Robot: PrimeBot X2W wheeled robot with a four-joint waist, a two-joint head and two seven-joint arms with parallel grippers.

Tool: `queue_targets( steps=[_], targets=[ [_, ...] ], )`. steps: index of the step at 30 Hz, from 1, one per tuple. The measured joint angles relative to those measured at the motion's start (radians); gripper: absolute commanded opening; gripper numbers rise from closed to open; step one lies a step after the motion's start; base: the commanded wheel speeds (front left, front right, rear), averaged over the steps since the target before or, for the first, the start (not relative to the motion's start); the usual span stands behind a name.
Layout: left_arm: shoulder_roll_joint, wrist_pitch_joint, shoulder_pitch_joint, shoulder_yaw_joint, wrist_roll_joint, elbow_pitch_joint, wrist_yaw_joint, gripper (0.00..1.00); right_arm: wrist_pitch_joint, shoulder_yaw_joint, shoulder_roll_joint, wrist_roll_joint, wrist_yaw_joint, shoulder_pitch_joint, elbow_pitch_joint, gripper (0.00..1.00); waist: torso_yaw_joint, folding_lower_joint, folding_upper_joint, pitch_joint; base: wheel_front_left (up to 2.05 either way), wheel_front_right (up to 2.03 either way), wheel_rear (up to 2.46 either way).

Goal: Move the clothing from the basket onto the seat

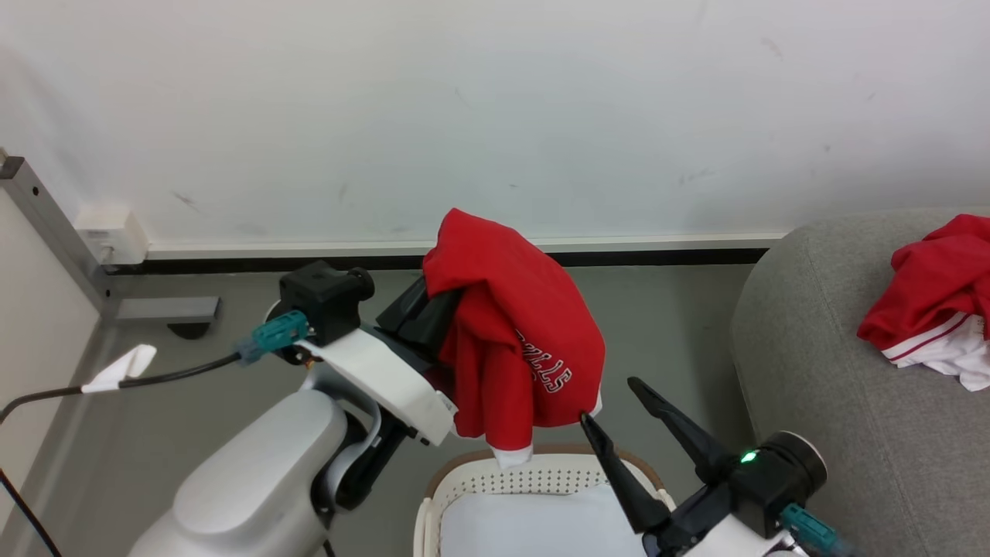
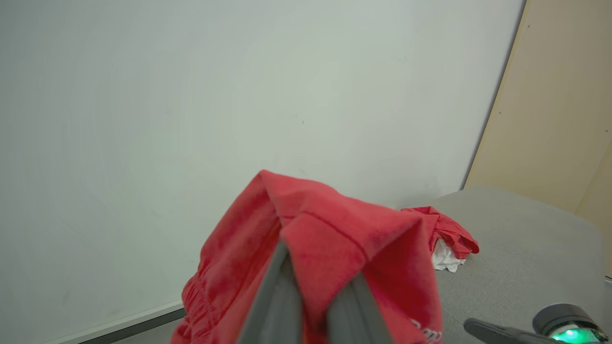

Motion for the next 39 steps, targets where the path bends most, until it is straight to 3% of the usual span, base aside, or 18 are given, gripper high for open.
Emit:
queue_targets(
  steps=[13, 22, 23, 24, 25, 31, 39],
  targets=[
    [-0.052, 0.006, -0.008, -0.044, 0.0, 0.008, -0.03, 0.0, 0.0, 0.038, 0.09, 0.073, 0.0, -0.152, 0.345, 1.0, 0.052, 0.0001, 0.0, -0.004, 0.0, 0.0, 0.0],
    [-0.074, 0.013, -0.009, -0.063, -0.006, 0.022, -0.043, 0.0, 0.0, 0.105, 0.109, 0.131, 0.0, -0.22, 0.385, 1.0, 0.102, 0.0001, 0.0, -0.012, 0.0, 0.0, 0.0],
    [-0.077, 0.013, -0.01, -0.065, -0.006, 0.025, -0.044, 0.0, 0.0, 0.111, 0.11, 0.137, 0.0, -0.225, 0.388, 0.65, 0.107, 0.0001, -0.0001, -0.012, 0.0, 0.0, 0.0],
    [-0.079, 0.013, -0.01, -0.066, -0.006, 0.028, -0.046, 0.0, 0.0, 0.118, 0.11, 0.141, 0.0, -0.228, 0.393, 0.14, 0.111, 0.0001, 0.0, -0.013, 0.0, 0.0, 0.0],
    [-0.08, 0.014, -0.01, -0.068, -0.007, 0.03, -0.047, 0.0, 0.0, 0.125, 0.11, 0.148, 0.0, -0.23, 0.398, 0.0, 0.116, 0.0001, 0.0, -0.014, 0.0, 0.0, 0.0],
    [-0.081, 0.013, -0.01, -0.068, -0.012, 0.042, -0.047, 0.0, 0.0, 0.136, 0.11, 0.168, 0.0, -0.242, 0.397, 0.0, 0.126, 0.0002, 0.0, -0.015, 0.0, 0.0, 0.0],
    [-0.075, 0.009, 0.002, -0.073, -0.012, 0.067, -0.042, 0.0, 0.0, 0.048, 0.092, 0.165, 0.0, -0.196, 0.308, 0.0, 0.114, 0.0001, 0.0, -0.011, 0.0, 0.0, 0.0]
  ],
)
